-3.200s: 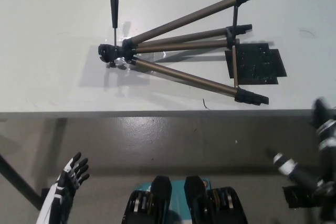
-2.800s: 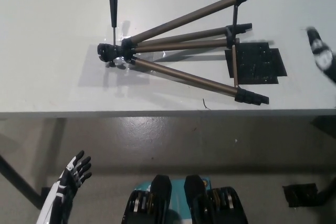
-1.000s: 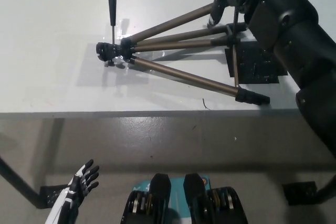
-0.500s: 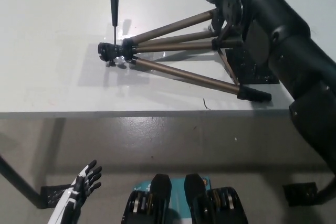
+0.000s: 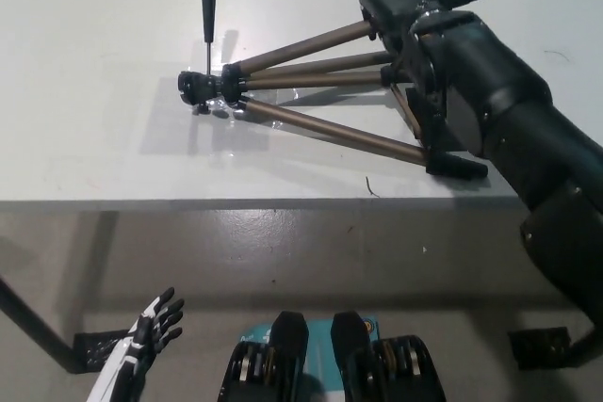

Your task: A tripod lies near the right hand side of the table and the robot grab a leg of the tripod using its right hand and put it up right.

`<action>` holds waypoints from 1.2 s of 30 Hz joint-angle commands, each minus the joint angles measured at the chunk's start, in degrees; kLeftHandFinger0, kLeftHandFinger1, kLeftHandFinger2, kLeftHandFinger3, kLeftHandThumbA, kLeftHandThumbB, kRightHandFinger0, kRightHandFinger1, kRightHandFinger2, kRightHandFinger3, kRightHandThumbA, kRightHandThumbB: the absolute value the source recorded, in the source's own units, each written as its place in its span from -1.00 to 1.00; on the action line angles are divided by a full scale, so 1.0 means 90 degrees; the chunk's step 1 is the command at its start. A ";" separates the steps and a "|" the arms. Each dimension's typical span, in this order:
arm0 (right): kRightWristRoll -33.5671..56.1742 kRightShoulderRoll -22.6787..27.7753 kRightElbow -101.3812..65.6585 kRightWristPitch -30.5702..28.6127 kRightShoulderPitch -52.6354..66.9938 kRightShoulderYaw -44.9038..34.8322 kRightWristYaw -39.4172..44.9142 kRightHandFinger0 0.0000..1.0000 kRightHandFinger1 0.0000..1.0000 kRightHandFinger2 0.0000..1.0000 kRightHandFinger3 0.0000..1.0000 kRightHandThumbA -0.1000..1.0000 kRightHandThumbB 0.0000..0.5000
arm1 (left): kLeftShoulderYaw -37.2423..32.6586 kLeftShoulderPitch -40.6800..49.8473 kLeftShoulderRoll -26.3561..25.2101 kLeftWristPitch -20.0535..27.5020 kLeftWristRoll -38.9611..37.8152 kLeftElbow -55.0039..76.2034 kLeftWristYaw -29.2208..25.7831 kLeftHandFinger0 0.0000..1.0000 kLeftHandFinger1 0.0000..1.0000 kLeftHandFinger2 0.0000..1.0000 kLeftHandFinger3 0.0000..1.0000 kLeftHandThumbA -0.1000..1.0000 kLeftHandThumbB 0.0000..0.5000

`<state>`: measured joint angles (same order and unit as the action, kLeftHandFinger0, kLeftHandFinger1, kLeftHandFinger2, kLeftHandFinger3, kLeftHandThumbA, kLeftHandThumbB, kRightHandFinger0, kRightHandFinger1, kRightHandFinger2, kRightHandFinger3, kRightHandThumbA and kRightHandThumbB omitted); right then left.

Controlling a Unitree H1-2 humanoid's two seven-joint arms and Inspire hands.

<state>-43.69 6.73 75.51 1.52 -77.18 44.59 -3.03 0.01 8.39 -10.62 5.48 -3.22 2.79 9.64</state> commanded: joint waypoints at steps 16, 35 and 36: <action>0.2357 0.0246 -0.0622 -0.1516 -0.0644 -0.4297 -0.2411 -1.00 -0.61 0.23 0.24 -1.00 -0.78 | -0.0129 0.0027 -0.0113 0.0232 0.0187 0.0071 0.0083 1.00 1.00 1.00 1.00 1.00 0.08; 0.3291 -0.0106 -0.0424 -0.1770 -0.0195 -0.6012 -0.2434 -1.00 -1.00 -0.13 -0.14 -1.00 -0.74 | -0.0155 0.0171 -0.0026 0.0402 0.0166 -0.0026 0.0042 1.00 1.00 1.00 1.00 1.00 -0.02; 0.3323 -0.0142 -0.0390 -0.1798 -0.0150 -0.6050 -0.2486 -1.00 -1.00 -0.14 -0.15 -1.00 -0.74 | -0.0149 0.0176 -0.0021 0.0398 0.0156 -0.0036 0.0040 1.00 1.00 1.00 1.00 1.00 -0.03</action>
<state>-20.10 6.12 73.30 -7.50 -74.61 -7.71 -21.06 -1.23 9.37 -10.61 6.76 -2.16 1.93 9.95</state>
